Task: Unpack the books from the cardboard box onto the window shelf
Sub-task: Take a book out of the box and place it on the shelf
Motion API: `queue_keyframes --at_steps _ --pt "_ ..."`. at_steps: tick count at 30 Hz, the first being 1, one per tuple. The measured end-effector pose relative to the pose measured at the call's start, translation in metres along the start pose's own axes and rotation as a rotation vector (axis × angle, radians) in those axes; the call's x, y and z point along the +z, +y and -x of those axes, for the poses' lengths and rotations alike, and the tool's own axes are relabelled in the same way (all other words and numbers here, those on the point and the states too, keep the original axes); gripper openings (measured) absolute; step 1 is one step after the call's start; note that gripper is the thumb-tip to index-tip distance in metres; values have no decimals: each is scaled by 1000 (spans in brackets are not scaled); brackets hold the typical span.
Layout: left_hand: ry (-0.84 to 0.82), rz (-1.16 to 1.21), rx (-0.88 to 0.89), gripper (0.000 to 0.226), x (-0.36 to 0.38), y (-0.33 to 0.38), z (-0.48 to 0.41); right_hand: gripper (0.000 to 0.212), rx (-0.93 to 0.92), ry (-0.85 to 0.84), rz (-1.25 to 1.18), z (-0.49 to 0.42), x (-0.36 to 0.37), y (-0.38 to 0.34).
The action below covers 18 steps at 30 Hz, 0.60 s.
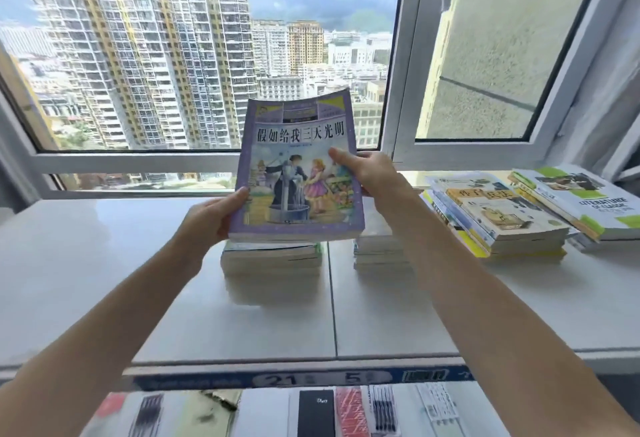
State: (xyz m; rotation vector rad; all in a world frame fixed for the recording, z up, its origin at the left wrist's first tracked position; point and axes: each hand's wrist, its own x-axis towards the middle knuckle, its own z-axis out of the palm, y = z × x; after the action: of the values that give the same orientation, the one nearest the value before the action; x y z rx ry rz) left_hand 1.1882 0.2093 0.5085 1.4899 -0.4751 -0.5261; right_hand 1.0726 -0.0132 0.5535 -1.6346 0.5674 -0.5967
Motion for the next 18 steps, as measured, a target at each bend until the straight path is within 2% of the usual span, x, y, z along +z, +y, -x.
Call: queue_keyframes --at_steps 3,8,10,15,18 --pt "-6 84 -90 31 -21 -2 -36 33 170 47 -5 -26 34 0" --pt "-39 67 -236 29 -34 -23 -73 24 296 -19 -74 -43 51 23" --pt "-28 8 -269 30 -37 -34 -80 22 305 -16 21 -48 51 29" --pt "-17 -240 -226 38 -46 -45 -82 40 341 -36 373 -60 49 39" --pt "-65 -395 -164 46 -50 -48 -78 42 354 -60 426 -67 54 44"
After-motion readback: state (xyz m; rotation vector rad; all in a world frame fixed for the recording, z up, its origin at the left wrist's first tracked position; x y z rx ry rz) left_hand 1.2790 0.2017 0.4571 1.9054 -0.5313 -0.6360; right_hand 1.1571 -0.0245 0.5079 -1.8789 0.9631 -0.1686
